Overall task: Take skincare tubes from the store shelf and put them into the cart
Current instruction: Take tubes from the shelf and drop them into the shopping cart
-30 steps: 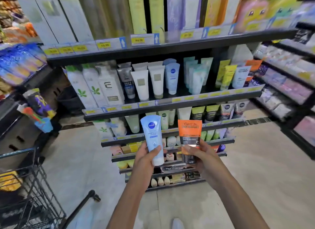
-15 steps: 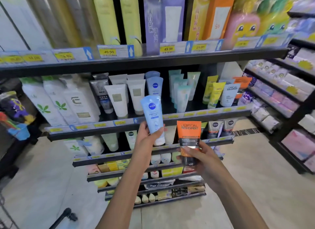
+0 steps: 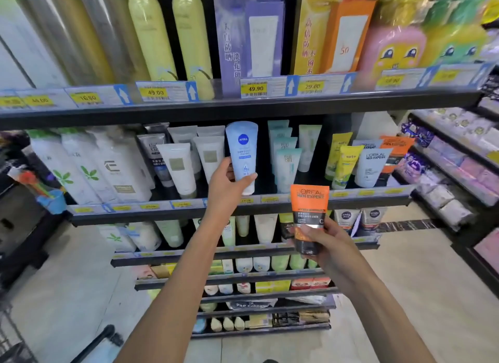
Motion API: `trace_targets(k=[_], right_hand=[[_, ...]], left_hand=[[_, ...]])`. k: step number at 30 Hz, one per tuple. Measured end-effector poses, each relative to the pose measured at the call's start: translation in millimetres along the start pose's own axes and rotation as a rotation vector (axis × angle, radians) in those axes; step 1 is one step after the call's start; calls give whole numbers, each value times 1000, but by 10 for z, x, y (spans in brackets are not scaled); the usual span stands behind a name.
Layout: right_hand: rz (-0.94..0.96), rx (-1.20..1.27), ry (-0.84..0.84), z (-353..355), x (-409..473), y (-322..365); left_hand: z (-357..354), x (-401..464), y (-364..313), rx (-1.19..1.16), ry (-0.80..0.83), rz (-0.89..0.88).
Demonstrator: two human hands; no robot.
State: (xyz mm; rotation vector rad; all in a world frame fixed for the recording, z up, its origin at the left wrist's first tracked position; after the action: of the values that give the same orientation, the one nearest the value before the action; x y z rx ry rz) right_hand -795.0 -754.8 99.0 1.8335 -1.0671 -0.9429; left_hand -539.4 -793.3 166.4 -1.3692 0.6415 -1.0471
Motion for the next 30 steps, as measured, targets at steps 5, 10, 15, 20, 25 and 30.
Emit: trace_targets(k=[5, 10, 15, 20, 25, 30], right_hand=[[-24, 2, 23, 126, 136, 65], [-51, 4, 36, 207, 229, 75], [-60, 3, 42, 228, 278, 48], [-75, -12, 62, 155, 272, -12], [-78, -11, 66, 118, 229, -43], [-69, 0, 55, 144, 187, -42]], left_hand=[[-38, 110, 19, 135, -68, 7], [-67, 128, 213, 258, -81, 62], [-61, 141, 263, 359, -69, 84], [-42, 153, 254, 414, -43, 95], [-27, 149, 266, 423, -20, 87], [-39, 146, 251, 446, -3, 88]])
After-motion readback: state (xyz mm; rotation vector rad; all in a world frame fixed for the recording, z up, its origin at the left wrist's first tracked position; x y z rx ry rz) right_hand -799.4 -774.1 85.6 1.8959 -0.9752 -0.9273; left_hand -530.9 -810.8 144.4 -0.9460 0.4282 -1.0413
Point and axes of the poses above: each hand's wrist, its own x-axis towards the middle knuckle, its own z-axis out of the back of the hand, y = z × x, the point moved 10 cm from there along x, towards the middle knuckle, and after that the axes turned 2 degrees about x, right-handed, at the moved point
